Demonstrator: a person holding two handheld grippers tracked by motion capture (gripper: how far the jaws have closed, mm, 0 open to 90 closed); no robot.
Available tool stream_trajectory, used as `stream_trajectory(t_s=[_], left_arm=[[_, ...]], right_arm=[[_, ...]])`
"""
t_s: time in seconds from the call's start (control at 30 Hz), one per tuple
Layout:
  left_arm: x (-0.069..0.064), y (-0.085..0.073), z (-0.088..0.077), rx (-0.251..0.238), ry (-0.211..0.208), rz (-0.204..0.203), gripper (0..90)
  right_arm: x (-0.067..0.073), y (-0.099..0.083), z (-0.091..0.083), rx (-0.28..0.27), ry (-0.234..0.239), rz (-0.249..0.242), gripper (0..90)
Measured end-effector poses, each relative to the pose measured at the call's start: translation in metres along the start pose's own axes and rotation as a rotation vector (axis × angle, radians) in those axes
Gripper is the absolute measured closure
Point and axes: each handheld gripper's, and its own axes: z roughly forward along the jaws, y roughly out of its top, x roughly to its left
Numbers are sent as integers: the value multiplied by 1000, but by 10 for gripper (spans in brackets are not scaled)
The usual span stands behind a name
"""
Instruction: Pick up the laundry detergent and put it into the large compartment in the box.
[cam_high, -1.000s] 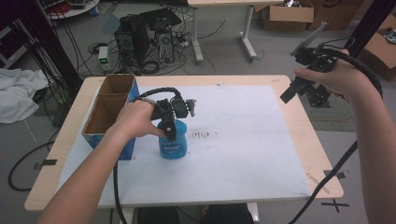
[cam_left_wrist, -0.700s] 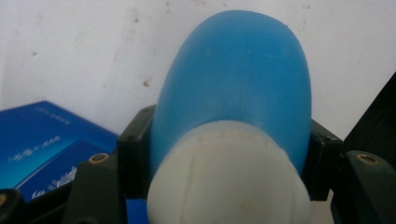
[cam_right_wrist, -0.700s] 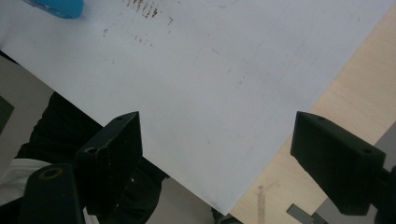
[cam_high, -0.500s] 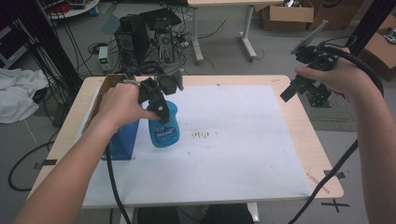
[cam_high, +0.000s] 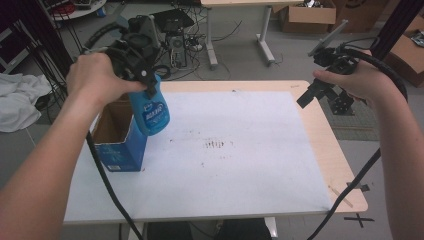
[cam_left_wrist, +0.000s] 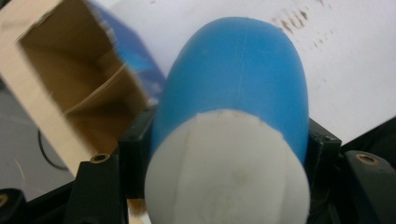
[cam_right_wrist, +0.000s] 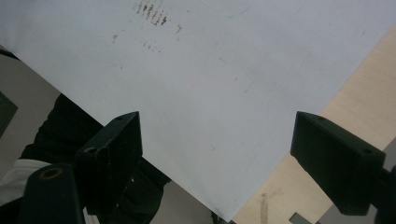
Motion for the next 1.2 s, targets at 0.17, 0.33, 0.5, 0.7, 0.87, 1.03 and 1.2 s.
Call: stream_trajectory(t_s=[0.17, 0.33, 0.5, 0.7, 0.87, 1.03, 1.2], left_arm=[[24, -6, -15, 0, 2, -101, 371], [44, -13, -25, 20, 41, -201, 372], [57, -18, -31, 49, 104, -300, 372], [67, -24, -33, 47, 133, -394, 373], [72, -26, -30, 39, 130, -438, 374], [74, -28, -24, 36, 138, -448, 374], [76, -30, -15, 29, 142, -458, 374]], right_arm=[[3, 2, -1, -4, 2, -3, 168], [4, 2, -1, -1, 3, -12, 168], [4, 1, -3, -6, 2, -5, 168], [5, 2, -3, -6, 4, -13, 168], [6, 2, -3, -10, 9, -21, 168], [3, 0, -3, -13, 9, -12, 168], [1, -1, -2, -12, 12, -14, 168]])
